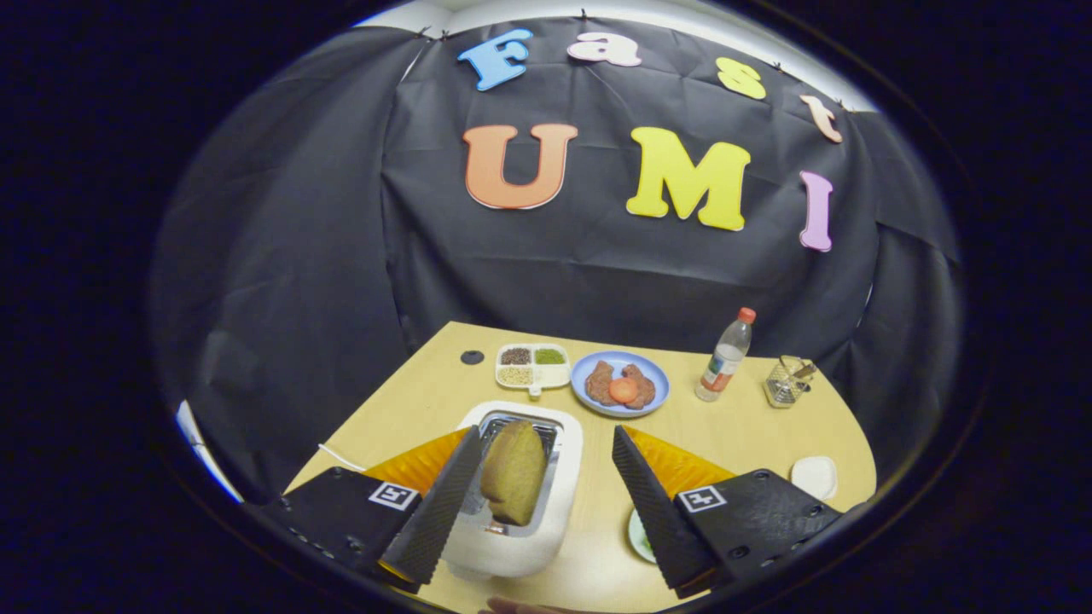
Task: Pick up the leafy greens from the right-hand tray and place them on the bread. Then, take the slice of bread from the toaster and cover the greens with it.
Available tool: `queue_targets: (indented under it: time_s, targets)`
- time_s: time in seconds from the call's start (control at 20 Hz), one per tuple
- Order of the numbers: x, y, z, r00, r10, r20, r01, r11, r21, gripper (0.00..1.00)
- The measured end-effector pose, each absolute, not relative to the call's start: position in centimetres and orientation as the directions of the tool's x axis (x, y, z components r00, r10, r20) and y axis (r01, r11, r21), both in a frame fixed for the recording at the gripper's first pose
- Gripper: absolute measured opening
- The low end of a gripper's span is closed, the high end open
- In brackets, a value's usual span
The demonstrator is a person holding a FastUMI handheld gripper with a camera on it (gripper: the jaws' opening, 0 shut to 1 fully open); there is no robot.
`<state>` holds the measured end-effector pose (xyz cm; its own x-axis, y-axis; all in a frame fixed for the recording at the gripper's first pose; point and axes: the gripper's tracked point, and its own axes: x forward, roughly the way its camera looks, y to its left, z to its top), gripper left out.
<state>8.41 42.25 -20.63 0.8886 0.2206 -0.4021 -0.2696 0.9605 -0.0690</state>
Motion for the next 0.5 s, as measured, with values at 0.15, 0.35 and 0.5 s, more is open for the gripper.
queue_targets:
  time_s: [0.15, 0.35, 0.5]
  targets:
    - [9.3, 43.2, -22.6, 0.878, 0.180, -0.444, -0.231, 0.971, -0.065, 0.89]
    - [10.6, 43.5, -24.6, 0.870, 0.135, -0.475, -0.201, 0.975, -0.091, 0.63]
    - [11.1, 43.2, -25.3, 0.848, 0.116, -0.517, -0.182, 0.980, -0.079, 0.36]
